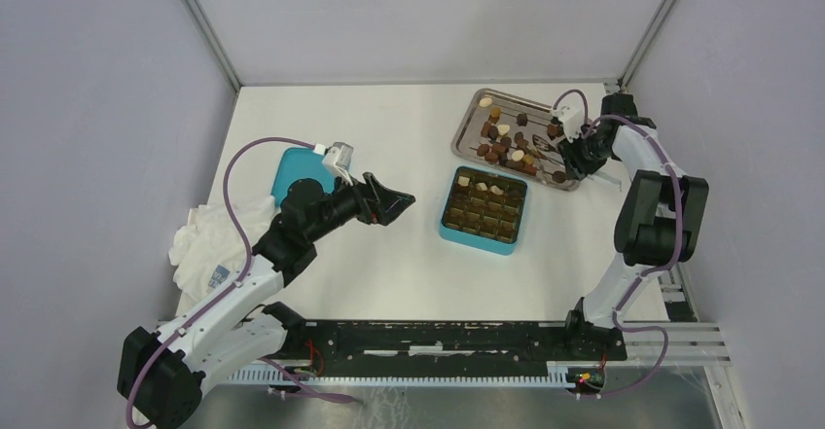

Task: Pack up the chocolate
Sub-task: Pick up the fake chocolate from the plate.

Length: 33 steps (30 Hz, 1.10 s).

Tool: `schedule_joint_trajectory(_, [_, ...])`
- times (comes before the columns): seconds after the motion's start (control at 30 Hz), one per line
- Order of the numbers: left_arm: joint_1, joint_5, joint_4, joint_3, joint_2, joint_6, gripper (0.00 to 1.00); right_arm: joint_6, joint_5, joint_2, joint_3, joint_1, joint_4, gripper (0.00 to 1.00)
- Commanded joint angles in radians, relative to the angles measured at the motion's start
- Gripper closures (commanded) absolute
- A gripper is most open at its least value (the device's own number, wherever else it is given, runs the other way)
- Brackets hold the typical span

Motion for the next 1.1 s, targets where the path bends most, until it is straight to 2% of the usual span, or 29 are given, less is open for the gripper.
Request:
schedule_joint_trajectory(0.0, [-0.003,-0.002,0.025,0.012,-0.007,0.002,0.02,-0.001,-0.007,0.019,0.068,0.010,0.001,0.56])
schedule_joint_trajectory(0.7, [-0.003,-0.005,0.013,0.019,-0.002,0.011,0.02,0.021,-0.027,0.094,0.148,0.038,-0.015,0.56])
schedule_joint_trajectory(0.87, [-0.003,-0.007,0.008,0.016,-0.004,0.013,0.03,0.022,-0.021,0.076,0.135,0.038,-0.004,0.66])
schedule_joint_trajectory(1.07, [-0.003,-0.010,0.004,0.011,-0.009,0.014,0.03,0.027,-0.016,0.023,0.096,0.036,0.030,0.85])
